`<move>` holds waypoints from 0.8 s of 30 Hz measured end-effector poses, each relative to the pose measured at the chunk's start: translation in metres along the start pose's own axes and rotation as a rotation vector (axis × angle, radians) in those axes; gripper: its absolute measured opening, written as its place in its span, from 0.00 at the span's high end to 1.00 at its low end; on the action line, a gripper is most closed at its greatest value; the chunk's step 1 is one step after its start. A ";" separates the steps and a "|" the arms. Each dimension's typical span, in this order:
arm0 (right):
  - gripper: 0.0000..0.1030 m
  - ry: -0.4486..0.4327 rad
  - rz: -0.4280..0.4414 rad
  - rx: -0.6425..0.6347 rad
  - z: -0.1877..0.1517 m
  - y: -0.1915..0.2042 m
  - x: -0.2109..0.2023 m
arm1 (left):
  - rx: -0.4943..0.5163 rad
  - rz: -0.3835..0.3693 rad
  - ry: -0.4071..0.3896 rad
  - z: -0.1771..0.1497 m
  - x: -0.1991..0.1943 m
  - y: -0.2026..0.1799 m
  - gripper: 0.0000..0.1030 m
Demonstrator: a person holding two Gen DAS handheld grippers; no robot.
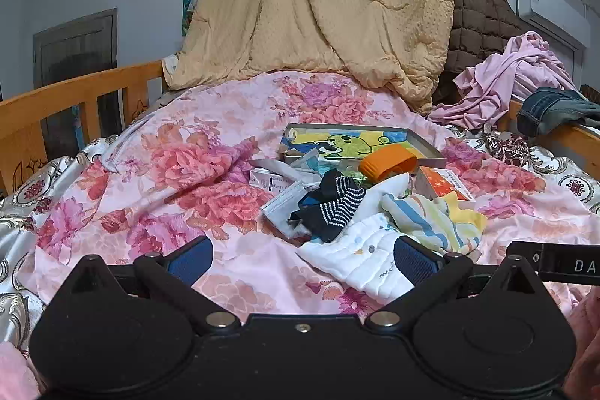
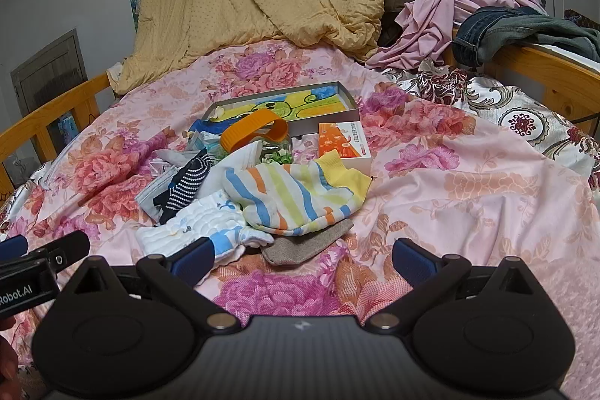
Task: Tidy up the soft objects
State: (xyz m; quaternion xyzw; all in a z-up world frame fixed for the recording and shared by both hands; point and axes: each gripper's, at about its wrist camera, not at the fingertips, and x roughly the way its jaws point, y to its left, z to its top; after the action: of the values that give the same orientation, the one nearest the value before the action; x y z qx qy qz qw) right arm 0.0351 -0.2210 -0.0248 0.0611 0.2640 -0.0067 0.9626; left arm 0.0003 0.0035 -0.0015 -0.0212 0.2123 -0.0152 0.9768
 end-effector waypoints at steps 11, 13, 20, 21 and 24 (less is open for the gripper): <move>0.00 0.005 0.002 0.003 0.000 -0.001 0.000 | 0.003 0.001 0.000 0.000 0.000 0.000 0.01; 0.00 0.005 0.003 0.004 0.000 -0.002 0.000 | 0.003 0.002 0.001 0.000 0.000 0.000 0.01; 0.00 0.006 0.005 0.006 0.000 -0.002 0.000 | -0.012 -0.010 0.017 0.000 0.001 0.002 0.01; 0.00 0.006 0.005 0.006 0.000 -0.002 0.000 | -0.014 -0.013 0.020 0.000 0.001 0.002 0.01; 0.00 0.005 0.005 0.007 0.000 -0.002 0.000 | -0.012 -0.013 0.020 -0.001 0.000 0.002 0.01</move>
State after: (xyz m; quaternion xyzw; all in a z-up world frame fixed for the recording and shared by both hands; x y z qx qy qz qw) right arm 0.0349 -0.2231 -0.0250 0.0649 0.2661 -0.0052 0.9617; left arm 0.0005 0.0052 -0.0023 -0.0285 0.2219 -0.0206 0.9744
